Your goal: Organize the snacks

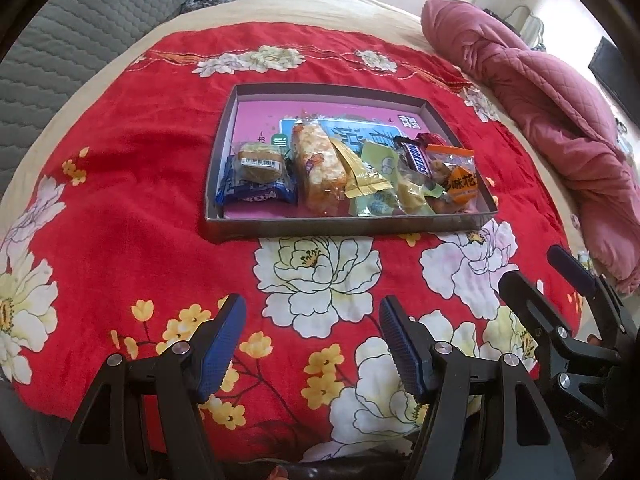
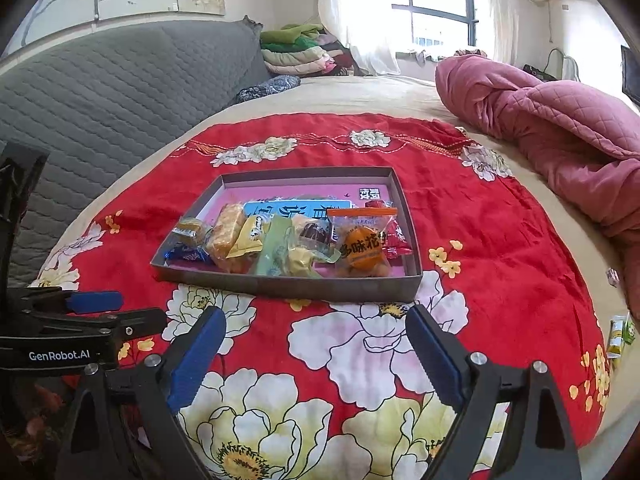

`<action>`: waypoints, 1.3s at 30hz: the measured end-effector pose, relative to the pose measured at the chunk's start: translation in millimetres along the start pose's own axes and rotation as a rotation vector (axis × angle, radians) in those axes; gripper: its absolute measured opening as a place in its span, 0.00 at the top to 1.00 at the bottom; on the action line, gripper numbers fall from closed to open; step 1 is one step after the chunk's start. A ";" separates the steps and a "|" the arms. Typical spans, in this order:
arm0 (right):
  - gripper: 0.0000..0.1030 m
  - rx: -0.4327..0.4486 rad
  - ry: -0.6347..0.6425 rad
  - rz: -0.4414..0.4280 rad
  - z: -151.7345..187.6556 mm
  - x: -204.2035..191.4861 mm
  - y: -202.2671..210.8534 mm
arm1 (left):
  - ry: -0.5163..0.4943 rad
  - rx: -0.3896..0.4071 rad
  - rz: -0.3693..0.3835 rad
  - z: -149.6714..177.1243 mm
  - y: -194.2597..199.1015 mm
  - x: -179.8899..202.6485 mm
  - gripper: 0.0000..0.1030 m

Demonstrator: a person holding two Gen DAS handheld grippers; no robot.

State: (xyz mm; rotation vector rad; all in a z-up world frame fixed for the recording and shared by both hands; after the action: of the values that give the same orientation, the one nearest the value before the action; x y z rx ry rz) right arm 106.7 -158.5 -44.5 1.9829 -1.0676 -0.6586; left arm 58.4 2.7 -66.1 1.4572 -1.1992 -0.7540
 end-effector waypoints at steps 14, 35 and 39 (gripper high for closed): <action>0.11 0.014 -0.009 -0.001 -2.4 1.4 1.0 | 0.007 0.012 -0.014 -0.8 3.1 -2.5 0.32; 0.11 0.024 -0.033 0.000 -3.9 7.1 1.1 | 0.013 0.019 -0.021 -3.2 3.9 -3.6 0.32; 0.11 0.023 -0.033 0.000 -4.0 6.9 0.3 | 0.014 0.019 -0.026 -3.2 3.7 -4.2 0.32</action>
State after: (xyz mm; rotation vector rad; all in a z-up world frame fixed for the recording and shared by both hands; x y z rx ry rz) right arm 113.0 -162.9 -42.6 1.9981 -1.0993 -0.6848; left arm 59.0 8.0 -62.4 1.4935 -1.1820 -0.7505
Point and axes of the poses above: each gripper's, at about its wrist camera, not at the fingertips, and y roughly against the way its jaws point, x to its right, z to its underside, the point moved 7 cm from there along -y, roughly the way its jaws point, and after that the axes turned 13 degrees about -x, right-handed, at the moved point
